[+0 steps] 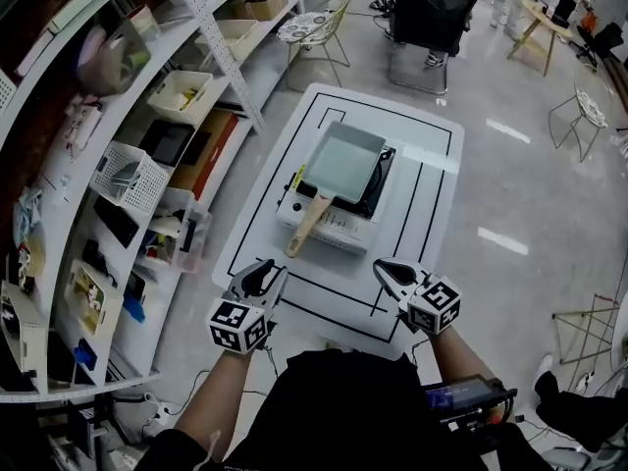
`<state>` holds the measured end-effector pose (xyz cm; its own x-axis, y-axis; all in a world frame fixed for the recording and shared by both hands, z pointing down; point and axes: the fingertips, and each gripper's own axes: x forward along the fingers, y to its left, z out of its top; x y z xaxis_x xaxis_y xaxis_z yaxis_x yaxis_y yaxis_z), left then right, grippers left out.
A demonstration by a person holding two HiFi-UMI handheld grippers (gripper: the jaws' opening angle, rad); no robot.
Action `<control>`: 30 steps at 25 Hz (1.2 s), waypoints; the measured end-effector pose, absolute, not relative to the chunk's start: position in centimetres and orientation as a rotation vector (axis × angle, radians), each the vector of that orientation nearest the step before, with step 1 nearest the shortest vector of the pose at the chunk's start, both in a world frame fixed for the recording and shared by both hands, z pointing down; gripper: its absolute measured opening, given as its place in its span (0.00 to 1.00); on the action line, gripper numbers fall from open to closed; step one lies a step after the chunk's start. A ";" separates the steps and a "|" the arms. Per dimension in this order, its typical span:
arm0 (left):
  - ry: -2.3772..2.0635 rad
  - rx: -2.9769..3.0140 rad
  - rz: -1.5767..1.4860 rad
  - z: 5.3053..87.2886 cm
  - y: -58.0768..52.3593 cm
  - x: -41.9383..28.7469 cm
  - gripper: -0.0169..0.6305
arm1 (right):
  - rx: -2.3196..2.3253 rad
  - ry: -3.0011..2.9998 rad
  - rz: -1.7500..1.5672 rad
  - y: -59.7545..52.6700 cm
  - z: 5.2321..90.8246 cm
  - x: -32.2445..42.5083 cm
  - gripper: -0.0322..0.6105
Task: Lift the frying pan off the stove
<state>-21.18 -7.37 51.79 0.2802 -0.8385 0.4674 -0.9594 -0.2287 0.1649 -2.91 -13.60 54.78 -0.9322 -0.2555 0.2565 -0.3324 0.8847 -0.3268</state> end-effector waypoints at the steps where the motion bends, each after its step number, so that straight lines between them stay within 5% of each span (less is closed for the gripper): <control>1: -1.607 2.132 0.434 52.0 -7.9 -21.1 0.24 | 0.447 -2.850 0.549 -13.6 54.8 -2.8 0.09; 15: -1.431 1.943 0.868 57.2 -17.4 -20.9 0.50 | 0.536 -2.845 0.617 -14.2 56.4 0.5 0.09; 30: -0.951 1.868 0.617 59.1 -20.4 -16.6 0.50 | 0.641 -2.816 0.704 -15.5 58.2 3.5 0.09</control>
<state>-16.56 -20.40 59.14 0.5756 -0.3557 0.7363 -0.8173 -0.2781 0.5046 3.50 -15.53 58.19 -0.8935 -0.3657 0.2605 -0.4453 0.7962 -0.4095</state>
